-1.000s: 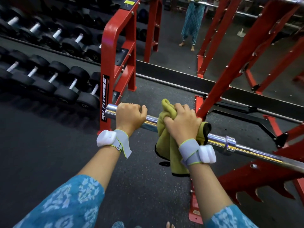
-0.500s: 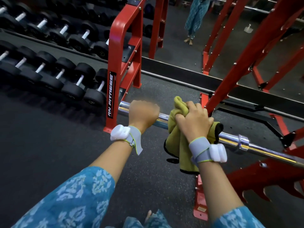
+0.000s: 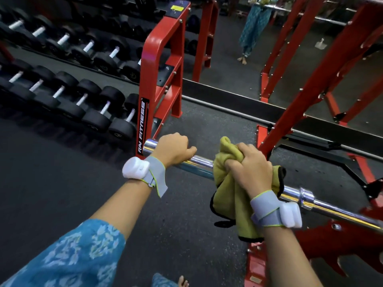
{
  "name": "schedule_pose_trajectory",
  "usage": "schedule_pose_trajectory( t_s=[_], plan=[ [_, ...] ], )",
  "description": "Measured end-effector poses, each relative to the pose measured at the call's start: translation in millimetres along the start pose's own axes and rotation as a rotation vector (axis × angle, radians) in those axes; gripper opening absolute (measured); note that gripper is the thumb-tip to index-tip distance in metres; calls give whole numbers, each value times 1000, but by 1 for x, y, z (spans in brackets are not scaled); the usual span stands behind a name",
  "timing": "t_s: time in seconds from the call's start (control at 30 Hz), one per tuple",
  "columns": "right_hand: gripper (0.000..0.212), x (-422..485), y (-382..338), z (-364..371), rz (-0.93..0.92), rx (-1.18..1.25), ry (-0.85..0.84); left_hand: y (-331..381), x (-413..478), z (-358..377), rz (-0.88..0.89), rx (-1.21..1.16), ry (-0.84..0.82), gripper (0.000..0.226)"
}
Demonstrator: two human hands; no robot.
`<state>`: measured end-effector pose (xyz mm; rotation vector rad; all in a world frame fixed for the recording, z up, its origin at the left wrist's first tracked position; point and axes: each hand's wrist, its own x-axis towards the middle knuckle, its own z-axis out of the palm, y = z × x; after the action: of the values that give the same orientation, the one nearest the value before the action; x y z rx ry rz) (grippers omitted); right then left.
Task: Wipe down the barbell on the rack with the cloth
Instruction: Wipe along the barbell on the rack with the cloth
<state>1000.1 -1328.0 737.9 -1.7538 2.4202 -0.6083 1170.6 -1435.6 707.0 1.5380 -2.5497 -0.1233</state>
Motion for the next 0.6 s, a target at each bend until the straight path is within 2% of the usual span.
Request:
schedule_pose_trajectory(
  t_s=[0.07,0.13,0.23,0.3,0.37,0.43,0.5,0.6],
  plan=[
    [37,10,-3,-1,93,44,-68,0,5,0,37,-27,-74,42],
    [36,16,-7,1,103,23,-94,2,8,0,30,-18,-112,40],
    [43,9,-4,9,-46,-74,-12,6,4,1,15,38,-46,40],
    [49,-2,2,10,-169,-50,89,7,-3,3,-14,37,38,43],
    [50,-13,6,10,-202,-7,183,7,-11,6,-26,27,157,47],
    [54,-17,9,9,-127,-19,216,6,-19,16,46,1,364,48],
    [55,-16,5,3,30,-52,179,-1,-23,28,120,11,551,42],
    [37,-2,-2,0,227,-34,44,-4,-25,39,168,33,673,36]
  ],
)
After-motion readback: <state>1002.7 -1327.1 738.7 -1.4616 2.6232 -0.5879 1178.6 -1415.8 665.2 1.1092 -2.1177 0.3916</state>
